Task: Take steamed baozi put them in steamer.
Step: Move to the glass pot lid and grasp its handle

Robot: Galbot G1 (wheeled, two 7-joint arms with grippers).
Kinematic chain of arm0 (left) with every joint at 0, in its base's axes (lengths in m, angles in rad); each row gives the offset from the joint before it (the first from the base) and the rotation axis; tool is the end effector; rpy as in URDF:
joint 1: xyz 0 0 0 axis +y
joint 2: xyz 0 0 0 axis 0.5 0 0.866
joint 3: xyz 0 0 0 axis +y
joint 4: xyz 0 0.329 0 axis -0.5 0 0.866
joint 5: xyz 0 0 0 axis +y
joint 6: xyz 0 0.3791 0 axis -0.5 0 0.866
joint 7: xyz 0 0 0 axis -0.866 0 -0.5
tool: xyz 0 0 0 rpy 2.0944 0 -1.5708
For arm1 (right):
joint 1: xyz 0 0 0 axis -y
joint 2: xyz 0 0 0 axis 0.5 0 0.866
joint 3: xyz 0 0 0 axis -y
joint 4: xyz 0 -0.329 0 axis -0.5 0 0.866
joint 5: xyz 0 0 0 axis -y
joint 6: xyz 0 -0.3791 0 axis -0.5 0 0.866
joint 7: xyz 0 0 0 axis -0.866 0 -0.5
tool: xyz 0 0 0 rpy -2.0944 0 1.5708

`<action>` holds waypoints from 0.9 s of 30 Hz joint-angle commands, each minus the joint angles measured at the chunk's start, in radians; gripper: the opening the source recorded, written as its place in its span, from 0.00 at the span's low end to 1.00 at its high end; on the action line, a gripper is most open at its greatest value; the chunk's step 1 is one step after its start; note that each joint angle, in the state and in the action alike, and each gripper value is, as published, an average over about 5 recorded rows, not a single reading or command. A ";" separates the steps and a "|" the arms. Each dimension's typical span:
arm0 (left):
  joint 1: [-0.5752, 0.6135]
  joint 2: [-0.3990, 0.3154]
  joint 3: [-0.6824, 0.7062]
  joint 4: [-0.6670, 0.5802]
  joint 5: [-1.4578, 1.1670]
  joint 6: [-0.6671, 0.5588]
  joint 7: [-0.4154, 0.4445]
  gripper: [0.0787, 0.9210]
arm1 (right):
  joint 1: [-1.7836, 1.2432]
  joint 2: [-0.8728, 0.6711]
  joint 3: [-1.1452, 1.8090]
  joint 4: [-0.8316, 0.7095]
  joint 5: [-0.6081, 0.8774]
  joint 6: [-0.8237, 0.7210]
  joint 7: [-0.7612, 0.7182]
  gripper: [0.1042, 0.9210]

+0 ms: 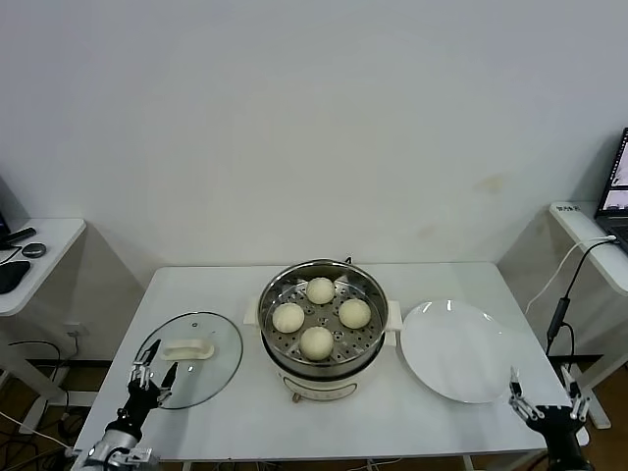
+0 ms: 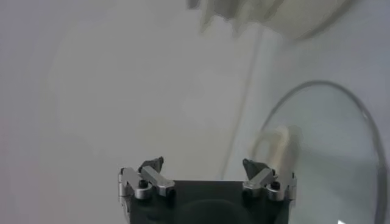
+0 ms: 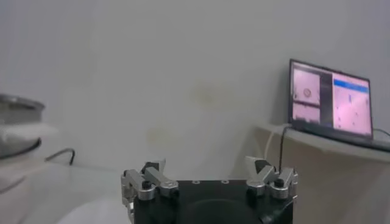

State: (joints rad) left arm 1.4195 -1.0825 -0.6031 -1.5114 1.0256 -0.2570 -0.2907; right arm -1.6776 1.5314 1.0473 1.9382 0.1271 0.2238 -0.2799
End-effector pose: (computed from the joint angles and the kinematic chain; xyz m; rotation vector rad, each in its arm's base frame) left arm 0.2436 0.1914 -0.4132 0.2375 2.3090 2.0704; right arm 0.1380 -0.1844 -0.3306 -0.2418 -3.0884 0.3215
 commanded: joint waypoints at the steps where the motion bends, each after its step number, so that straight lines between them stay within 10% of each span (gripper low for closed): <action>1: -0.219 0.024 0.059 0.215 0.188 0.001 0.012 0.88 | -0.059 0.044 -0.019 -0.007 -0.045 -0.005 -0.005 0.88; 19: -0.310 0.008 0.115 0.247 0.177 0.047 0.084 0.87 | -0.064 0.045 -0.094 -0.036 -0.096 0.003 -0.012 0.88; 27: -0.303 0.012 0.131 0.244 0.115 0.064 0.109 0.62 | -0.066 0.044 -0.136 -0.043 -0.069 -0.005 -0.031 0.88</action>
State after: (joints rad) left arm 1.1433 -1.0744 -0.4884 -1.2838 1.1741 -0.2059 -0.2133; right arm -1.7382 1.5718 0.9508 1.9000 0.0408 0.2240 -0.2985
